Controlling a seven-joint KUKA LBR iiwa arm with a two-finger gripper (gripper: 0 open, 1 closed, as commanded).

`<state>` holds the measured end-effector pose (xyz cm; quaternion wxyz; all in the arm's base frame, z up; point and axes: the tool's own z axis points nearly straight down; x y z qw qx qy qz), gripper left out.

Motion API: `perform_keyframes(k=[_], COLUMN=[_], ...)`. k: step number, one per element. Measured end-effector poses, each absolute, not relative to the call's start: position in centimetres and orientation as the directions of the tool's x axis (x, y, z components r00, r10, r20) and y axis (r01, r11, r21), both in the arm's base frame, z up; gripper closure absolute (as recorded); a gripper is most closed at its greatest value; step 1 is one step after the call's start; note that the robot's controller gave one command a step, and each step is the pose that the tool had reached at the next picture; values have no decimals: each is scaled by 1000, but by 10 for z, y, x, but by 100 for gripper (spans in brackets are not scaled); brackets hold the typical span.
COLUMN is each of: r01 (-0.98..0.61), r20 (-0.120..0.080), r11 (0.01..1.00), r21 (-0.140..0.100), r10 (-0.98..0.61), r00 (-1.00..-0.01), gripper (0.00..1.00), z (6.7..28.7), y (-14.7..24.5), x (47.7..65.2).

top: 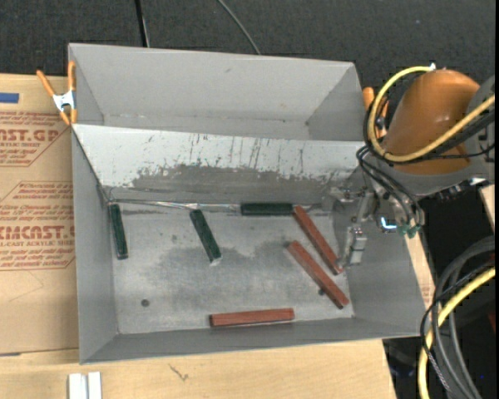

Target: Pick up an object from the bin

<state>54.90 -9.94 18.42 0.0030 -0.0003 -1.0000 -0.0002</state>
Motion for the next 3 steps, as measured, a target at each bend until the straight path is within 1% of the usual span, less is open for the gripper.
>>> perform_keyframes(k=[1, 2, 3], r01=[-1, -82, -260], r20=[-2, -6, -3], r11=[1000, 997, 966], r21=[-1, -1, -2], r10=[-1, -82, -260], r00=[-1000, -997, -966], gripper=[0, 0, 0], z=[189, 146, 98], y=[-99, -113, -106], x=[551, 523, 521])
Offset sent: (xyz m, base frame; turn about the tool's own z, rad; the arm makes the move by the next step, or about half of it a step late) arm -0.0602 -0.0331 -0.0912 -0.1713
